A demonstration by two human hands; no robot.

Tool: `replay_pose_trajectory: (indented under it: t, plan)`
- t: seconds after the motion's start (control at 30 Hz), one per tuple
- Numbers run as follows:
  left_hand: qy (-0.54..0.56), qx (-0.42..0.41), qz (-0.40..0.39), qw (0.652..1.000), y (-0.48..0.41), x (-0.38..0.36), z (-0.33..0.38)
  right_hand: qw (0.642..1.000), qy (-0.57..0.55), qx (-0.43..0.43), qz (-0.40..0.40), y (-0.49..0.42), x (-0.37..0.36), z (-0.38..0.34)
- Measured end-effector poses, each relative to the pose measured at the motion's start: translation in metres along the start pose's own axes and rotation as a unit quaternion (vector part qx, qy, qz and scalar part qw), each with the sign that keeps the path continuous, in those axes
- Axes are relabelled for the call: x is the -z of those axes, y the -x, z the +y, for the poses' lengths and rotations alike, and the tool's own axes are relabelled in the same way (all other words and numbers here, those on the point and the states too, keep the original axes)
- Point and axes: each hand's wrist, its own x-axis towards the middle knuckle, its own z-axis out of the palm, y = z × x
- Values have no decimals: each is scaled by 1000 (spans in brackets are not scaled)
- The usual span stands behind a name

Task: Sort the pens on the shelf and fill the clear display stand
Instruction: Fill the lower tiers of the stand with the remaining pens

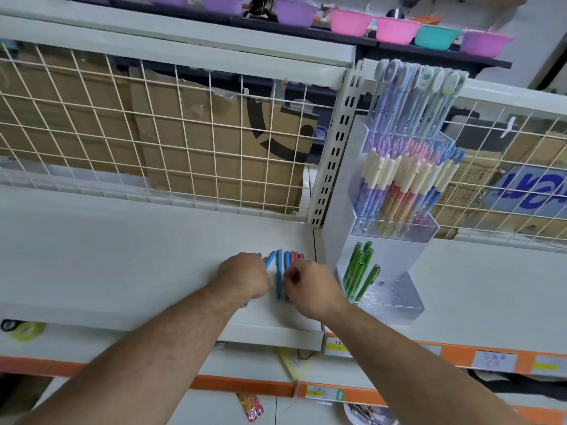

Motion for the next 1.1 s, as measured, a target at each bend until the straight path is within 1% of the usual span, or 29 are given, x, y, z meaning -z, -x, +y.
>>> replay_pose_trajectory:
  t: [0.27, 0.37, 0.43, 0.47, 0.53, 0.57, 0.63, 0.67, 0.73, 0.83, 0.9, 1.0, 1.1]
  plan:
    - [-64, 3, -21, 998, 7, -3, -1, 1000, -6, 13, -11, 15, 0, 0]
    - [-66, 7, -9, 998, 11, -5, -2, 1000, -12, 18, -11, 20, 1, 1]
    - [-33, 21, -3, 999, 15, -6, -5, 1000, -16, 19, -12, 23, 2, 3]
    - [0, 27, 2, 1000, 17, -6, -7, 1000, -18, 20, -11, 25, 2, 4]
    - [111, 37, 19, 993, 17, -7, -10, 999, -22, 21, -8, 28, 3, 4]
    - [180, 38, 25, 983, 17, -7, -11, 999, -26, 20, -7, 30, 4, 5]
    - [318, 19, 28, 947, 18, -5, -10, 999, -42, 14, -3, 32, 4, 5]
    - [378, -1, 23, 926, 21, -4, -9, 998, -61, 7, -1, 33, 4, 4]
    - [462, -50, 3, 885, 33, -3, -5, 993, -115, -6, 14, 36, 4, 2]
    - [533, -114, -54, 837, 53, -4, -1, 980, -190, -12, 63, 43, 8, -1]
    - [554, -145, -96, 814, 63, -6, 3, 968, -234, -13, 93, 48, 14, -3]
    - [554, -170, -125, 806, 73, -11, 10, 958, -262, -17, 114, 53, 20, 1]
    - [580, -170, -145, 783, 80, -16, 16, 955, -272, -27, 118, 61, 25, 8]
